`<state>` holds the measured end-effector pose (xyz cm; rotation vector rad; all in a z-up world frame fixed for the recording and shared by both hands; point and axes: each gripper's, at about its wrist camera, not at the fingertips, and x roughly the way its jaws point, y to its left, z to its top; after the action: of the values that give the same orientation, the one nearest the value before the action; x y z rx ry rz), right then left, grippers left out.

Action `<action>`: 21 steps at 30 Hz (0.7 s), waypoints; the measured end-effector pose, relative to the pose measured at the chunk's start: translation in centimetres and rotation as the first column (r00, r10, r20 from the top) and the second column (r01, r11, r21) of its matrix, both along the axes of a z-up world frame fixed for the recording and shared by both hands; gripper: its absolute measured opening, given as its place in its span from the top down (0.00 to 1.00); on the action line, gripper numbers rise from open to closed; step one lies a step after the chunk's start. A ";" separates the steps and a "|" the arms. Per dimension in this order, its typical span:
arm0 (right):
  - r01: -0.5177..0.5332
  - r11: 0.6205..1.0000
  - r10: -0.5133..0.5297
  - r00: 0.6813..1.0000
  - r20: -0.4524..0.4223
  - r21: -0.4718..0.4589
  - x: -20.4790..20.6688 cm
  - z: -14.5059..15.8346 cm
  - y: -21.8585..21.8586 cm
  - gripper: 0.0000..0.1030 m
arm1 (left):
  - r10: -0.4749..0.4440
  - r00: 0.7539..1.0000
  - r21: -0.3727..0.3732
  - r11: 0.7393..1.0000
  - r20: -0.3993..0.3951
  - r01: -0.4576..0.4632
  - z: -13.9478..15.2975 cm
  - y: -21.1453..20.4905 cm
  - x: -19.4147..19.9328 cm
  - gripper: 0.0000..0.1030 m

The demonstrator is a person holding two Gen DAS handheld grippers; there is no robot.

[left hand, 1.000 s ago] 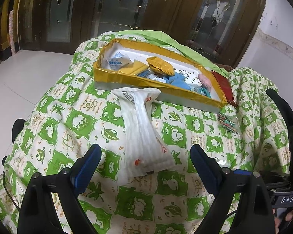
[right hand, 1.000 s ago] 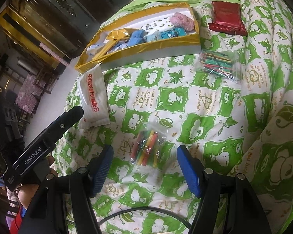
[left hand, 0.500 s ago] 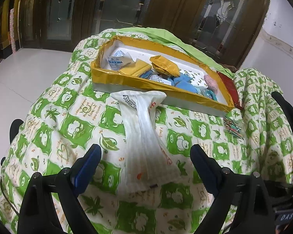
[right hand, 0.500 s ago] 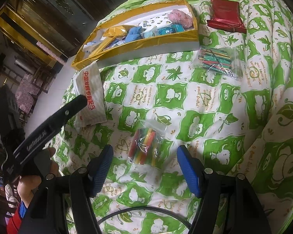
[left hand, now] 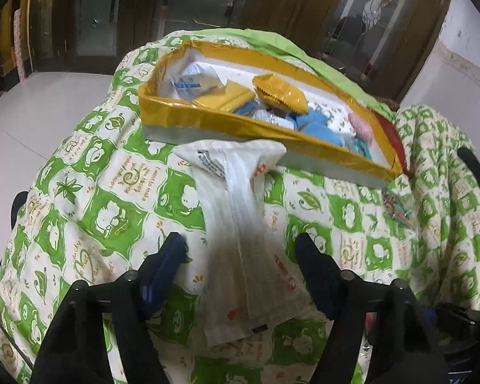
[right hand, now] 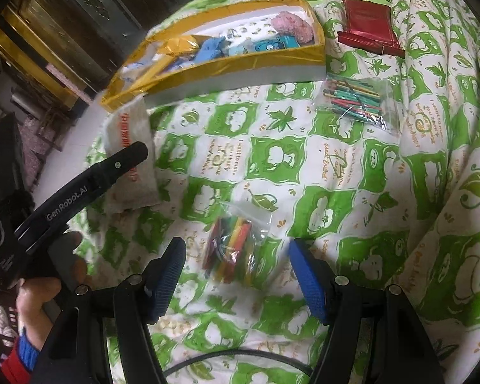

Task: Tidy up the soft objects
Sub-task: 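Grasp the white mailer bag with the left tool while the right tool grasps the clear stick bag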

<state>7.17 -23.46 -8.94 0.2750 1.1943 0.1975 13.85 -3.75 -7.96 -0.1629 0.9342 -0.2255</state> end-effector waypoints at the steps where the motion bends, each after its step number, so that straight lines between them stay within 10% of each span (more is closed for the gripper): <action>1: -0.001 1.000 0.001 1.000 -0.006 -0.012 0.2 -0.3 0.2 0.30 | -0.005 1.000 0.002 1.000 0.003 0.005 0.0 -0.1 0.0 0.31; 11: -0.088 0.962 0.104 0.993 0.048 -0.259 0.5 -0.9 3.6 0.49 | -0.033 0.999 0.007 0.999 -0.002 0.033 0.0 -0.5 -0.4 0.56; 21: -0.057 0.980 0.070 0.996 0.063 -0.190 0.3 -0.1 1.2 0.76 | -0.071 0.997 -0.028 0.997 -0.004 0.071 0.5 -0.5 -1.8 0.60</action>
<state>7.51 -22.22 -9.07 0.0639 1.1451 0.1466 12.02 -4.22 -7.49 -0.1558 0.9428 -0.3042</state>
